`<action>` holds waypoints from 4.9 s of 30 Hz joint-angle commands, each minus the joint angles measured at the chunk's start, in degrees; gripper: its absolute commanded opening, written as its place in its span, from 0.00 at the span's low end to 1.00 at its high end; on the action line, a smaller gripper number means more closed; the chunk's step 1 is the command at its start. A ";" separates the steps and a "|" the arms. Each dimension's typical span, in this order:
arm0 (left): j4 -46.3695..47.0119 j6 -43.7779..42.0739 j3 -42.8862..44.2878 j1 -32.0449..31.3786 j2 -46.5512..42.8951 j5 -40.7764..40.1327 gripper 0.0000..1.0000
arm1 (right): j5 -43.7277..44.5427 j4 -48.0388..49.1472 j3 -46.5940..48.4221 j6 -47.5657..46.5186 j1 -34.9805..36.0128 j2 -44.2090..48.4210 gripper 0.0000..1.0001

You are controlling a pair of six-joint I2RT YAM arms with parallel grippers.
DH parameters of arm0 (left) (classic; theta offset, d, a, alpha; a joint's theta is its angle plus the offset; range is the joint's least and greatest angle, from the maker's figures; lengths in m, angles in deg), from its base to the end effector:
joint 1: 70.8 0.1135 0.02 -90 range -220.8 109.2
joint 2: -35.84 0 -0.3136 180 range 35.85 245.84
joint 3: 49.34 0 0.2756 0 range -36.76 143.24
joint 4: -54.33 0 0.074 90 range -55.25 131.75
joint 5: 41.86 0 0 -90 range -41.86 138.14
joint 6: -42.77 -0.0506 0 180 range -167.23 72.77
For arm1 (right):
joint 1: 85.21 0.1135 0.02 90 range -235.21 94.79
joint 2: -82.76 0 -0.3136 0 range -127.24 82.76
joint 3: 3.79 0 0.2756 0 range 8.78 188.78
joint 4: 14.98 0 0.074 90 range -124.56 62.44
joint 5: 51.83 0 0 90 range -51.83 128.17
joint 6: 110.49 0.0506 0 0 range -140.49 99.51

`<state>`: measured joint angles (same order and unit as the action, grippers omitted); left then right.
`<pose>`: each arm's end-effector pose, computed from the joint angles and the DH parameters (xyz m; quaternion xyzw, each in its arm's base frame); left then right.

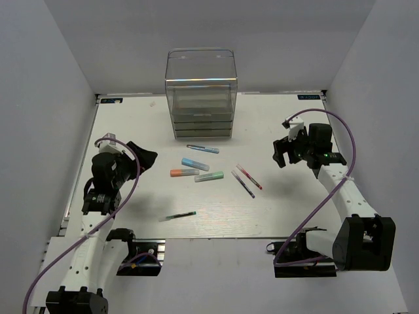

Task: Sort the stationery into containers
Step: Open the storage box at the center of the board.

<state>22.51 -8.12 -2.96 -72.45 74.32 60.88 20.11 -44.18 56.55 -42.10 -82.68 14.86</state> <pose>0.1599 -0.0158 0.2965 -0.2102 0.8084 -0.2759 0.4756 0.2721 0.0277 0.2947 -0.2534 0.8487 0.0650 0.4597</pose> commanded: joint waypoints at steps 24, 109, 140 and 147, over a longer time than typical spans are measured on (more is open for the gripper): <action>31.89 18.27 -0.41 -0.89 22.75 7.66 0.44 | -20.61 -11.42 1.81 -13.30 0.55 -2.41 0.45; 77.87 26.98 18.76 -27.70 63.13 -26.27 0.00 | -19.46 1.86 -7.60 -8.89 2.49 1.89 0.35; 75.23 24.78 9.18 -33.24 49.85 -29.78 0.00 | -20.61 1.94 -6.29 -9.60 4.33 2.16 0.35; 74.70 24.78 8.13 -34.30 48.09 -30.31 0.00 | -23.06 2.73 -4.97 -10.56 5.73 1.89 0.35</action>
<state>96.62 17.72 5.98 -105.52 126.78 30.28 0.19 -43.63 49.18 -51.30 -77.79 16.43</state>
